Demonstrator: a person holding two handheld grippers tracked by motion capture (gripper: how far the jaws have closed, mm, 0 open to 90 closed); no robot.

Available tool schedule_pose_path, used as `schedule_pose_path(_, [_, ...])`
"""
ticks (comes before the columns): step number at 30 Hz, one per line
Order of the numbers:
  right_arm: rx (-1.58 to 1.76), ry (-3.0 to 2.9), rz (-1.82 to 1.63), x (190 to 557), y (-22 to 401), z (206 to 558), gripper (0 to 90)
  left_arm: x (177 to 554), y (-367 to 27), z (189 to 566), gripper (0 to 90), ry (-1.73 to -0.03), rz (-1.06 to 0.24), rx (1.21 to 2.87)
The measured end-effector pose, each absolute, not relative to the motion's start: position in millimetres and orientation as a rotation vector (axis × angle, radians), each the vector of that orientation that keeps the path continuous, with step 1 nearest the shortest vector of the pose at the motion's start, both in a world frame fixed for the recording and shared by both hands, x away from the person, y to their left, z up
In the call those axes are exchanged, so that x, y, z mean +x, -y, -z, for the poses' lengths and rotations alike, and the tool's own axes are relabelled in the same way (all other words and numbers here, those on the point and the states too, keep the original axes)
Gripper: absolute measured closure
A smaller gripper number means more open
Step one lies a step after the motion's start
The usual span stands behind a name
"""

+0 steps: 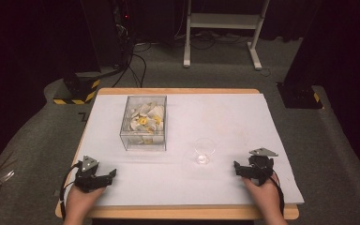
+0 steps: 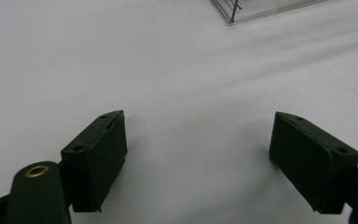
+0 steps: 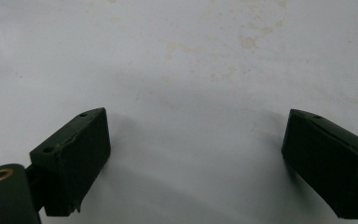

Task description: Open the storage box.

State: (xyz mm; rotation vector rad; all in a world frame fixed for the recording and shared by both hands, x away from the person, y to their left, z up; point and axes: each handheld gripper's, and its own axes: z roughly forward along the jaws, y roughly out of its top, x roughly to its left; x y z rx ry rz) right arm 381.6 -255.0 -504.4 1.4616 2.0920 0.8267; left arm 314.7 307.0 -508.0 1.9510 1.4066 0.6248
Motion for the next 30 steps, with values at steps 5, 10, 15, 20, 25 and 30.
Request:
schedule_pose_path(5, [1.461, -2.090, -0.825, 381, 255, 504, 7.8, 314, -304, 508, 16.6, -1.426, -0.653, 1.954])
schedule_pose_path(10, [1.461, -2.090, -0.826, 381, 255, 504, 7.8, 311, -302, 504, 15.8, -1.382, -0.634, 1.971])
schedule_pose_path(15, [1.461, -2.086, -0.819, 381, 254, 504, 8.0, 308, -303, 498, 15.9, -1.340, -0.622, 1.957])
schedule_pose_path(20, [1.462, -2.086, -0.824, 381, 254, 504, 7.9, 306, -303, 494, 15.9, -1.308, -0.624, 1.943])
schedule_pose_path(25, [1.467, -2.091, -0.827, 381, 255, 504, 8.0, 304, -301, 493, 15.4, -1.292, -0.630, 1.936])
schedule_pose_path(30, [1.461, -2.091, -0.825, 381, 255, 504, 8.2, 302, -298, 489, 15.3, -1.274, -0.621, 1.926])
